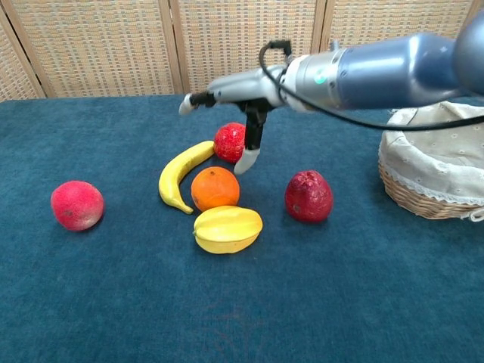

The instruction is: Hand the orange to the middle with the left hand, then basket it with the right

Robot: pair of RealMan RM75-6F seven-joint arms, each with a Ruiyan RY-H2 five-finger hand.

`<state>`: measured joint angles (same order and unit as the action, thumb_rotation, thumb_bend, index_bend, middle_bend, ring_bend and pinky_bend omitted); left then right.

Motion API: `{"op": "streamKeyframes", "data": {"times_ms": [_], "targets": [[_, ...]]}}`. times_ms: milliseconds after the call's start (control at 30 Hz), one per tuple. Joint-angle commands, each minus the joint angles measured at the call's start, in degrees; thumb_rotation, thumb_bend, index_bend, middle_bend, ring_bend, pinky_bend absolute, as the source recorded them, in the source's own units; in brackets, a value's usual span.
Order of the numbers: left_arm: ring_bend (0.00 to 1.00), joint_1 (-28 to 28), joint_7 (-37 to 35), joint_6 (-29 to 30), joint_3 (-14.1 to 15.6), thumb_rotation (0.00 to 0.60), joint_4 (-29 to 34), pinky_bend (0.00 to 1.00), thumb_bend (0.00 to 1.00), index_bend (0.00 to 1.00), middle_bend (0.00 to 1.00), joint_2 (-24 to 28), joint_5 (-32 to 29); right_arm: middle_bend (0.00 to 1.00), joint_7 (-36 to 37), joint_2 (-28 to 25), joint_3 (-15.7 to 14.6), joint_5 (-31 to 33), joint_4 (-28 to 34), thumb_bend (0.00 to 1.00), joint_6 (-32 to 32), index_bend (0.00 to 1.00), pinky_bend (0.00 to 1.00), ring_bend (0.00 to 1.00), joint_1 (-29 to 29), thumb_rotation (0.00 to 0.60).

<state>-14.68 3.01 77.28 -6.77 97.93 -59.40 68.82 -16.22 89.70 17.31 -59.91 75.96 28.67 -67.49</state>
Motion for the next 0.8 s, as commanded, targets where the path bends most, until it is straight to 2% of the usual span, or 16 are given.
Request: {"op": "streamKeyframes", "data": {"times_ms": [33, 367, 433, 533, 600, 700, 800], "targets": [[0.0, -0.3, 0.5, -0.7, -0.4, 0.6, -0.3, 0.0, 0.0, 0.0, 0.0, -0.4, -0.7, 0.02, -1.4, 3.9, -2.6, 2.5, -3.9, 0.0, -1.6, 0.01, 0.01, 0.0, -2.5, 0.6], [0.0, -0.1, 0.5, -1.1, -0.9, 0.6, -0.3, 0.0, 0.0, 0.0, 0.0, -0.5, -0.7, 0.12, -2.2, 8.7, -5.6, 2.9, -9.4, 0.04, -0.6, 0.11, 0.09, 0.03, -4.5, 0.6], [0.0, 0.0, 0.4, -1.3, -1.1, 0.6, -0.3, 0.0, 0.0, 0.0, 0.0, -0.4, -0.7, 0.17, -2.4, 9.8, -6.2, 2.5, -10.9, 0.06, -0.1, 0.16, 0.13, 0.07, -4.7, 0.6], [0.0, 0.0, 0.2, -1.5, -1.2, 0.6, -0.4, 0.0, 0.0, 0.0, 0.0, -0.4, -0.7, 0.3, -2.7, 10.7, -6.8, 1.9, -12.0, 0.13, 0.7, 0.29, 0.22, 0.21, -4.7, 0.6], [0.0, 0.0, 0.1, -1.8, -1.3, 0.6, -0.5, 0.0, 0.0, 0.0, 0.0, -0.4, -0.7, 0.41, -2.6, 12.0, -6.9, 0.3, -13.0, 0.23, 3.3, 0.39, 0.34, 0.32, -4.2, 0.6], [0.0, 0.0, -0.1, -1.9, -1.3, 0.6, -0.6, 0.0, 0.0, 0.0, 0.0, -0.3, -0.6, 0.48, -0.9, 12.4, -6.5, -1.7, -13.2, 0.31, 5.3, 0.47, 0.46, 0.39, -3.5, 0.6], [0.0, 0.2, -0.2, -1.7, -1.4, 0.6, -0.4, 0.0, 0.0, 0.0, 0.0, -0.2, -0.3, 0.49, 2.2, 10.5, -5.1, -4.7, -10.4, 0.34, 8.7, 0.48, 0.47, 0.39, -2.2, 0.6]]}}
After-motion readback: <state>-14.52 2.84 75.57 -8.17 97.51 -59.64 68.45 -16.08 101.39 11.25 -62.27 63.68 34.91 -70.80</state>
